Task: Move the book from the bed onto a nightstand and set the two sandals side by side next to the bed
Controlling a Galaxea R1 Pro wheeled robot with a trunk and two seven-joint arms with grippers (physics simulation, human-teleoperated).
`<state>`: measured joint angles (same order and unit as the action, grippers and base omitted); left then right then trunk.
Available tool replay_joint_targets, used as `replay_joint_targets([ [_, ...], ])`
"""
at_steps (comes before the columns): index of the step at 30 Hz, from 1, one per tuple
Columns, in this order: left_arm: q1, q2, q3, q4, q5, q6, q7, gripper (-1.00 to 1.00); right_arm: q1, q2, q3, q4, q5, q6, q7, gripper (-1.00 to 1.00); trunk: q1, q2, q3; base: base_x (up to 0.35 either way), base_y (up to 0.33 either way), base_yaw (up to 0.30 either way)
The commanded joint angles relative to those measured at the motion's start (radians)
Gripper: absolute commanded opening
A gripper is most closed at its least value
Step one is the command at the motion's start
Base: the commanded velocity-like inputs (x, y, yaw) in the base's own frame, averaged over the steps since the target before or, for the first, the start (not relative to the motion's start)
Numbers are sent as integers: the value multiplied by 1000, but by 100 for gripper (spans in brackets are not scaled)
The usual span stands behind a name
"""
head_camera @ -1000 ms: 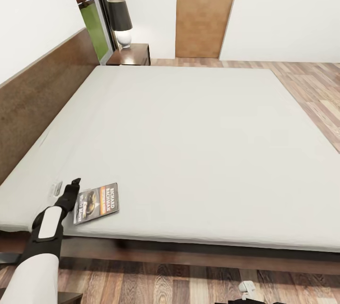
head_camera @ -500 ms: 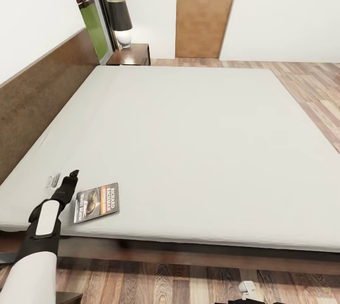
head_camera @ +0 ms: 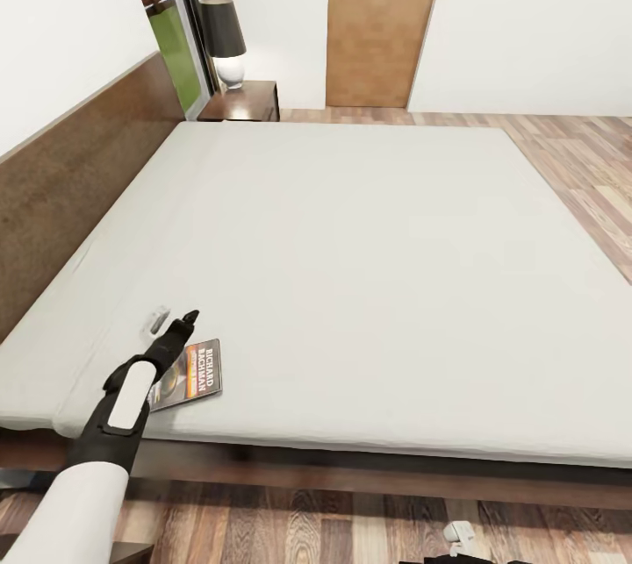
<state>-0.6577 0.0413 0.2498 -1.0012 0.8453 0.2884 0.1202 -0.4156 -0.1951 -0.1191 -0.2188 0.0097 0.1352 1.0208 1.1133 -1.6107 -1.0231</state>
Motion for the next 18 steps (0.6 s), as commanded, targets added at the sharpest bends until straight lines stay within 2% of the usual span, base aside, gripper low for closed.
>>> replay_joint_targets([
  [1,-1,1,-6,-1,10,5,7,100,0,0,-7,-1,1,10,5,100,0,0,-1,0,0,0],
  [4,-4,3,-18,1,7,9,8,100,0,0,-7,-1,1,10,5,100,0,0,-1,0,0,0],
  [5,-7,15,-24,2,6,24,8,100,0,0,-7,-1,1,10,5,100,0,0,-1,0,0,0],
  [8,-9,27,-25,1,4,46,8,100,0,0,-7,-1,1,10,5,100,0,0,-1,0,0,0],
  [13,-24,84,-27,-3,3,103,9,100,0,0,-7,-1,1,10,5,100,0,0,-1,0,0,0],
  [18,-34,104,-28,2,-16,115,17,100,0,0,-7,-1,1,10,5,100,0,0,-1,0,0,0],
])
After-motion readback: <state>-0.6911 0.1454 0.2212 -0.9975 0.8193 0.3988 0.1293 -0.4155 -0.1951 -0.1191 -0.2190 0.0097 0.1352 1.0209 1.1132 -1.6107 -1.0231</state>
